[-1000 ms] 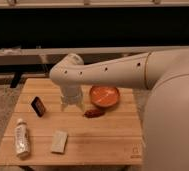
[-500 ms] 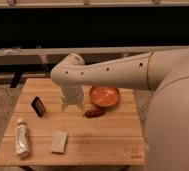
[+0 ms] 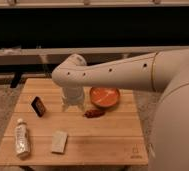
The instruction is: Move the arm in a circular motion
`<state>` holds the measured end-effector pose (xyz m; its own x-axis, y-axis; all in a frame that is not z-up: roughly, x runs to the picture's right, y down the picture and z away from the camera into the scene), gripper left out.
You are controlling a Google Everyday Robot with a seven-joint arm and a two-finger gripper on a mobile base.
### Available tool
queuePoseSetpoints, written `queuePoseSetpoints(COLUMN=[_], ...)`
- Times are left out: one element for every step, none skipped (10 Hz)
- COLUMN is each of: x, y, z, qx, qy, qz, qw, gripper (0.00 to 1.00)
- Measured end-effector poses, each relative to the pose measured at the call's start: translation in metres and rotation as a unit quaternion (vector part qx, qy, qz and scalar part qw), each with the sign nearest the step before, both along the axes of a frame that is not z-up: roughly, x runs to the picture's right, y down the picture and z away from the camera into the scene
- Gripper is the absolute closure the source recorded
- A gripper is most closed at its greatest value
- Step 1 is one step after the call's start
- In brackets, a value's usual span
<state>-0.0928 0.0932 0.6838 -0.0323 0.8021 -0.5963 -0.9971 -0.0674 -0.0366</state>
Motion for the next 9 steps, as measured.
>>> queuePoseSetpoints(x=[0.005, 0.014, 0.015, 0.012, 0.013, 0.022, 0.028, 0.027, 0.023], y=[0.001, 0.003, 0.004, 0.005, 0.005, 0.006, 0.006, 0.007, 0.007], z=[-0.002, -0.005, -0.007, -0.008, -0.009, -0.010, -0.011, -0.012, -0.014], qx=[0.001, 0.002, 0.003, 0.003, 0.003, 0.004, 0.005, 0.005, 0.006], qy=[0.002, 0.005, 0.005, 0.003, 0.003, 0.006, 0.008, 0.006, 0.004], qz=[0.004, 0.009, 0.011, 0.013, 0.017, 0.020, 0.023, 0.024, 0.026], qw=[1.0000, 0.9999, 0.9999, 0.9999, 0.9998, 0.9998, 0.9997, 0.9997, 0.9996], gripper=[0.35, 0.35, 0.35, 0.35, 0.35, 0.35, 0.35, 0.35, 0.35])
